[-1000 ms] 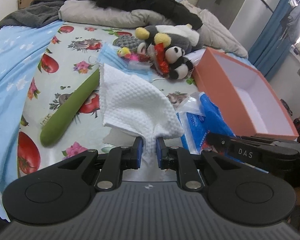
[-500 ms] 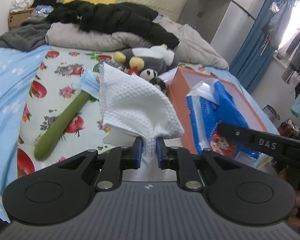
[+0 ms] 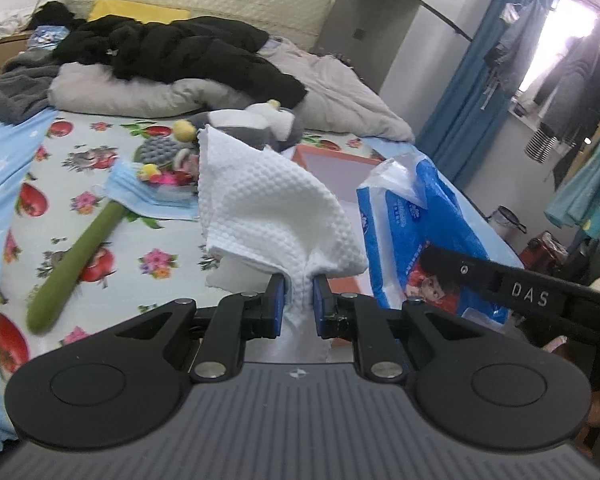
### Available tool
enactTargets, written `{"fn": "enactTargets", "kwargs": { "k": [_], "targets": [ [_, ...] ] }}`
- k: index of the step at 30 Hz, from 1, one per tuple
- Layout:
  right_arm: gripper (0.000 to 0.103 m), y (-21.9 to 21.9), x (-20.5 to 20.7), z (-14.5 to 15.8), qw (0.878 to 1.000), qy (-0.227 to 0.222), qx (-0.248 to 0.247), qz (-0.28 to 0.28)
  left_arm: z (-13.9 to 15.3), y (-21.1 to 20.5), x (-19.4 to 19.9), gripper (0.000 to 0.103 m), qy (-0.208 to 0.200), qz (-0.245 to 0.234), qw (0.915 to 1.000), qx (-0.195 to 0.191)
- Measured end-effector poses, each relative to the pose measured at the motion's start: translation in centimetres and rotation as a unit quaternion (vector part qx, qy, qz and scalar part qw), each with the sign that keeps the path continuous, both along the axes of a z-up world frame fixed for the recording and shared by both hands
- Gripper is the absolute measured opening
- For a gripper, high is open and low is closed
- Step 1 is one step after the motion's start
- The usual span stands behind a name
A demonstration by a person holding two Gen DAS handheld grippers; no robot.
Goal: Organize soft objects
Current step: 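Lift the wipe with the left tool while the right tool lifts the bag toward the pink box, then lower the wipe into the pink box and open the left tool while the right tool releases the bag inside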
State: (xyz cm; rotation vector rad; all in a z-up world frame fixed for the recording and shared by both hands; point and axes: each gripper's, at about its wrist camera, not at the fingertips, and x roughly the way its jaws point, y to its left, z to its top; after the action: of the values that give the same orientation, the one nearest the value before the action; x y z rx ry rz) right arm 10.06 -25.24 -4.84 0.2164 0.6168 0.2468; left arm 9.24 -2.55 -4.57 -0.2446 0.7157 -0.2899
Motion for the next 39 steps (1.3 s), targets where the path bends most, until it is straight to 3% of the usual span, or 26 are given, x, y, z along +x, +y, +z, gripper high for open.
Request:
{"fn": "enactTargets", "kwargs": {
  "k": [12, 23, 31, 39],
  "targets": [
    [0.011, -4.9, -0.8, 0.3, 0.998, 0.002, 0.0, -0.062, 0.5, -5.8, 3.6, 0.018, -0.011, -0.086, 0.9962, 0.003],
    [0.011, -9.7, 5.7, -1.0, 0.995, 0.029, -0.003, -0.095, 0.9, -11.3, 13.7, 0.018, 0.013, -0.129, 0.9915, 0.005],
    [0.011, -12.6, 11.9, -2.8, 0.993, 0.072, -0.018, -0.096, -2.4, -16.0, 22.6, 0.018, 0.118, -0.153, 0.9813, 0.001],
    [0.011, -14.5, 16.7, -7.3, 0.981, 0.171, -0.018, -0.094, -6.6, -19.7, 26.3, 0.018, 0.177, -0.177, 0.9669, 0.048]
  ]
}}
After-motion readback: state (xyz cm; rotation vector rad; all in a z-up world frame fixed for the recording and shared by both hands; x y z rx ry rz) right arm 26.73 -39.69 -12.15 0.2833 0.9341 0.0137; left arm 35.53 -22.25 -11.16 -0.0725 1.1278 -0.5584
